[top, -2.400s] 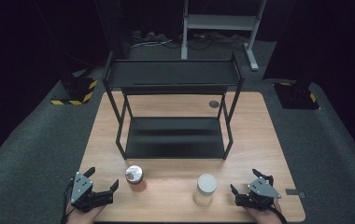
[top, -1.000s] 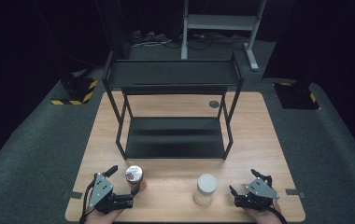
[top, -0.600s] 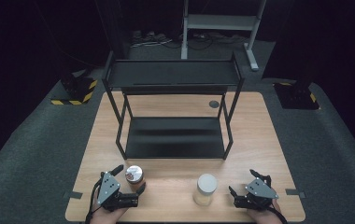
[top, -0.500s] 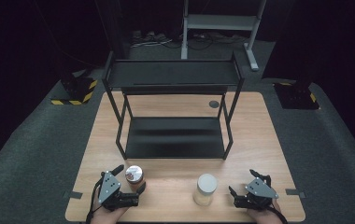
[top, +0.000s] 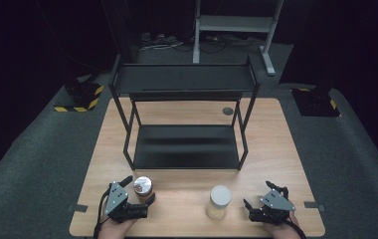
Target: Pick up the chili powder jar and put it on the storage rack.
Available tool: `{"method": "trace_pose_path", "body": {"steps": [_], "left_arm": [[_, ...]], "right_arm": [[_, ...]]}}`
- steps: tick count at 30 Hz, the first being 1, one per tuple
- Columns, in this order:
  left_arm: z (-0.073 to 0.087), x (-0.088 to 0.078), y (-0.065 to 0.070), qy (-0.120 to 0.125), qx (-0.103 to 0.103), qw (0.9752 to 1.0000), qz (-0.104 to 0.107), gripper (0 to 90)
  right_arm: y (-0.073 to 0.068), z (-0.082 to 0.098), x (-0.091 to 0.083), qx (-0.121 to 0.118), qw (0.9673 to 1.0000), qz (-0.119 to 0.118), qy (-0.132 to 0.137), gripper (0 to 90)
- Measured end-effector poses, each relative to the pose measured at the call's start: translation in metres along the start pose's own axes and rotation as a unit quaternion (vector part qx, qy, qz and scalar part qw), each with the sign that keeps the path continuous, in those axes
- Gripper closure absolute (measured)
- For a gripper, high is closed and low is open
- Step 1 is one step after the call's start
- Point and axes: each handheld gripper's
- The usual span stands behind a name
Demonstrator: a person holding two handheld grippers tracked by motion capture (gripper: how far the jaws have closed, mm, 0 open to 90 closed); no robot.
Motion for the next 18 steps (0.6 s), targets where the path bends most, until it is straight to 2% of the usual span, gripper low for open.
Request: {"method": "trace_pose_path", "body": {"steps": [4, 8, 11, 18], "left_arm": [[0.004, 0.0, -0.001, 0.008, 0.003, 1.0, 0.002, 7.2], [0.009, 0.0, -0.003, 0.016, -0.005, 0.9999, 0.003, 14.1], [0.011, 0.0, -0.004, 0.019, 0.001, 0.9998, 0.007, 19.3], [0.012, 0.0, 0.001, 0.023, 0.007, 0.9997, -0.002, 27.9]], "right_arm": [[0.002, -0.001, 0.001, -0.001, 1.0, -0.004, -0.003, 0.0], [0.002, -0.001, 0.001, -0.001, 1.0, -0.005, -0.003, 0.0], [0.002, 0.0, 0.0, 0.001, 1.0, -0.005, 0.0, 0.0], [0.004, 0.0, 0.0, 0.006, 0.9999, -0.008, -0.002, 0.0]]}}
Point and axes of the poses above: each handheld gripper's, and its own axes: x roughly forward along the jaws, z roughly out of its underside, y roughly to its right, and after that the axes turned 4 degrees about -z, right-handed
